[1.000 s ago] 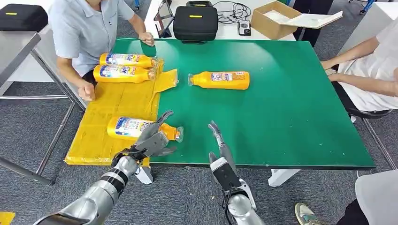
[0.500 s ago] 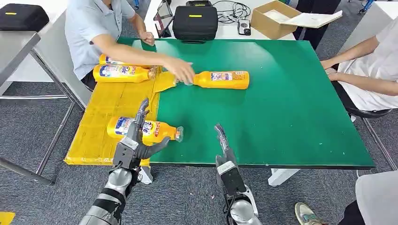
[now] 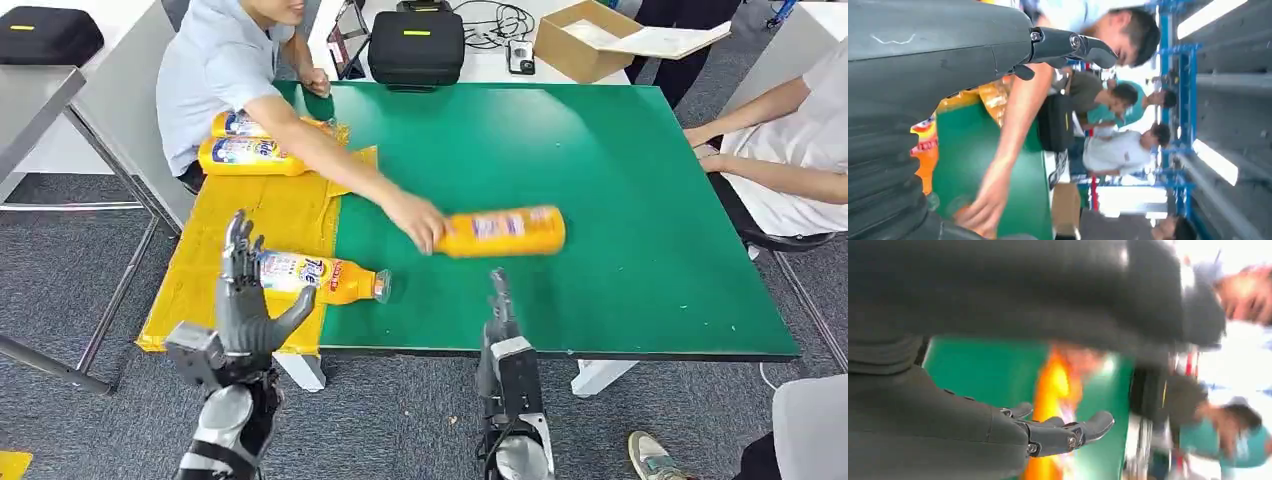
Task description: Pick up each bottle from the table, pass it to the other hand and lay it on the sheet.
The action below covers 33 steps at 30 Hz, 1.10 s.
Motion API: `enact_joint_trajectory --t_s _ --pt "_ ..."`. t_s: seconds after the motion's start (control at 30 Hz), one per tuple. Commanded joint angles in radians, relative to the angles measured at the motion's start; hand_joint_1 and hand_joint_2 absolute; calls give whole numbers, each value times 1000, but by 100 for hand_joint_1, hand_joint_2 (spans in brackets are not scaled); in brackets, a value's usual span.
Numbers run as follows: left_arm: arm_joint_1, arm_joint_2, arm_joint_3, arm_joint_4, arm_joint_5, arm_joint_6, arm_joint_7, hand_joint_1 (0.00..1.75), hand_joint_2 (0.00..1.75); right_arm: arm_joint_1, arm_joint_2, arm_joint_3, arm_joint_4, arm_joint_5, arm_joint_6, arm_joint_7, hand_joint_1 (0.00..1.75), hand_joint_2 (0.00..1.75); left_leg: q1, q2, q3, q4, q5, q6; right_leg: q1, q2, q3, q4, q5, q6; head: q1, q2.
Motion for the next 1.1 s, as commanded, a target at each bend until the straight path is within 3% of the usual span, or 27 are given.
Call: enact_joint_trajectory --t_s 0.03,0.23,0.4,0.57,0.8,0.97,1.1 --pt "167 28 -37 -174 2 52 -15 0 175 -27 -113 -128 -30 179 -146 71 0 175 1 1 2 -1 -1 0 1 1 3 -2 0 -1 0 0" --pt "165 34 -80 -161 -24 97 -36 0 175 -123 -175 -179 150 444 -169 139 0 175 1 0 2 -1 0 0 1 1 3 -2 0 -2 0 0" --pt "100 23 -112 -112 -25 105 -36 0 175 -227 -195 -184 309 502 -168 145 0 175 0 0 1 0 1 0 0 0 1 -1 1 -1 0 0" --pt "94 25 -122 -103 -24 103 -36 0 175 -243 -203 -170 341 539 -175 161 0 175 0 -1 2 -1 1 0 1 -1 2 -2 1 -1 0 0" --pt "34 18 -177 -40 -13 89 -31 0 175 -422 -217 -125 625 661 -195 195 0 175 0 1 2 0 1 0 0 1 2 -1 1 0 0 0" --pt "26 19 -187 -32 -6 80 -33 0 175 -474 -209 -70 717 756 -220 219 0 175 0 1 2 0 1 0 0 2 2 -1 2 -1 0 0" --pt "18 19 -192 -26 -1 71 -28 0 175 -511 -212 -42 768 795 -170 257 0 175 0 0 1 0 1 0 0 1 1 -1 1 0 0 0"
